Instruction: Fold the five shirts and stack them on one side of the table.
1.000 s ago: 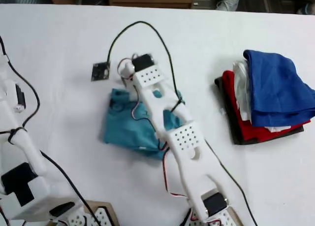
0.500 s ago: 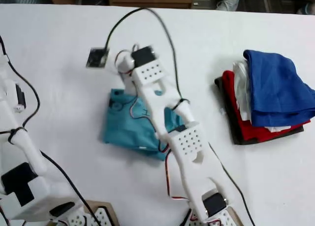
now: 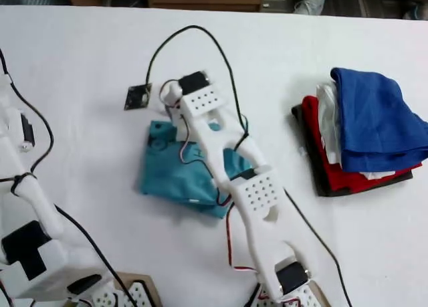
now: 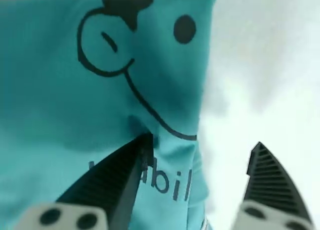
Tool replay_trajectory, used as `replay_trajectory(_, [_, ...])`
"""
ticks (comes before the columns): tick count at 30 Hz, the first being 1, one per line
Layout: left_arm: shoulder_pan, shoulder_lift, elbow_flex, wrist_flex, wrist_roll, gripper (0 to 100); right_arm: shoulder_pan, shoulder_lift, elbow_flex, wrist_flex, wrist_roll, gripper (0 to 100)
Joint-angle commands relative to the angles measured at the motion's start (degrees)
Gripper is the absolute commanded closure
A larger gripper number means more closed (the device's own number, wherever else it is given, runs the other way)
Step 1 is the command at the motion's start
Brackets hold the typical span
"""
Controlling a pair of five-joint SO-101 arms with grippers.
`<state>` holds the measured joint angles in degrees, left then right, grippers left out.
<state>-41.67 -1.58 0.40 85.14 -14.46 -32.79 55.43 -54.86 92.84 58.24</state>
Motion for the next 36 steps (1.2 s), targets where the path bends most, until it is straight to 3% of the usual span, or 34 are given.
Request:
replay_trajectory(1, [-0.18, -3.25, -0.31, -0.70, 0.09, 93, 0.57, 0.22, -0.53, -0.75, 0.62, 69.4])
replay_trajectory(9, [-0.18, -3.25, -0.31, -0.70, 0.09, 93, 0.31, 8.75, -6.07, 2.42, 0.62, 69.6])
replay_trajectory(13, [-0.35, -3.34, -0.31, -0.70, 0.09, 93, -0.22, 9.98, -6.59, 4.26, 4.04, 71.3])
replay_trajectory(19, [-0.35, -3.34, -0.40, -0.35, 0.09, 93, -1.01, 10.15, -6.59, 4.79, 8.26, 96.3])
replay_trajectory(36, [-0.44, -3.34, -0.40, -0.62, 0.09, 93, 2.15, 4.09, -6.59, 4.88, 8.00, 97.7])
